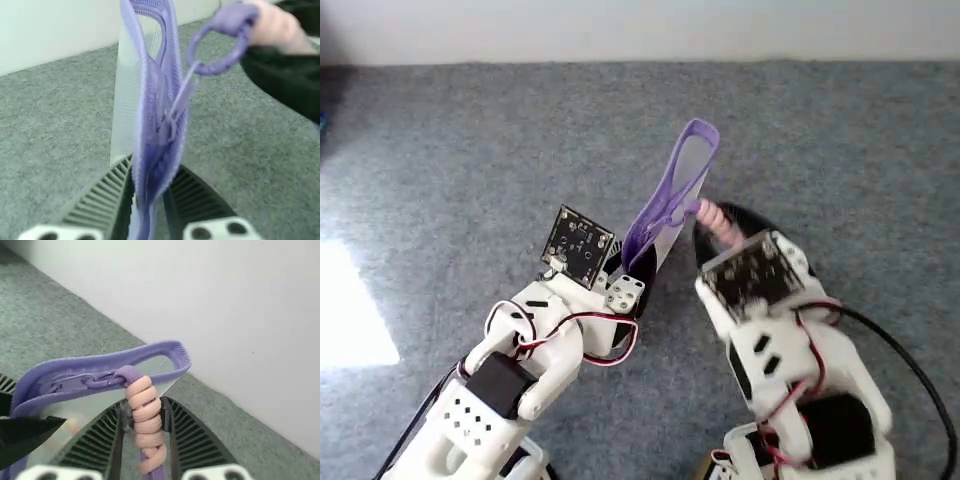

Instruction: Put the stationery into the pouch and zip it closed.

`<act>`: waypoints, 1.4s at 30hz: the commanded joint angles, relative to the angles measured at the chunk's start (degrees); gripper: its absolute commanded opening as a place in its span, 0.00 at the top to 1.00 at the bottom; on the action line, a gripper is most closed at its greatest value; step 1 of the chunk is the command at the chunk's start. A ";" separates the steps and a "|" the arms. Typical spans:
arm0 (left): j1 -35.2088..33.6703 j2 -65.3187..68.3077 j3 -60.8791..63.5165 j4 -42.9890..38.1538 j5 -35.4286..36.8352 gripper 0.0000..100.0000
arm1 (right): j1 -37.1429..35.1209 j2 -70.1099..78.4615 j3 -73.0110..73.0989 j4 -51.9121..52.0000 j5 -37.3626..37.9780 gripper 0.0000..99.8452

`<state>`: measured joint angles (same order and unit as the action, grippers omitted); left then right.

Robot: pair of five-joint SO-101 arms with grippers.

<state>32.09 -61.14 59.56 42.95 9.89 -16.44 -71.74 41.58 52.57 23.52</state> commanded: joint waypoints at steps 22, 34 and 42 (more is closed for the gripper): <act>-0.53 -24.62 4.53 17.49 -0.79 0.99 | 11.56 23.43 -8.62 -21.23 0.44 0.99; -0.53 -38.42 4.62 28.48 -5.01 0.99 | 17.01 40.13 -13.80 -28.53 3.08 0.99; -0.53 -42.81 4.62 33.49 -6.77 0.99 | 18.68 49.63 -18.90 -30.99 5.01 0.99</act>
<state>32.00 -102.81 64.66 75.30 3.56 -0.35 -23.21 26.90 22.77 28.00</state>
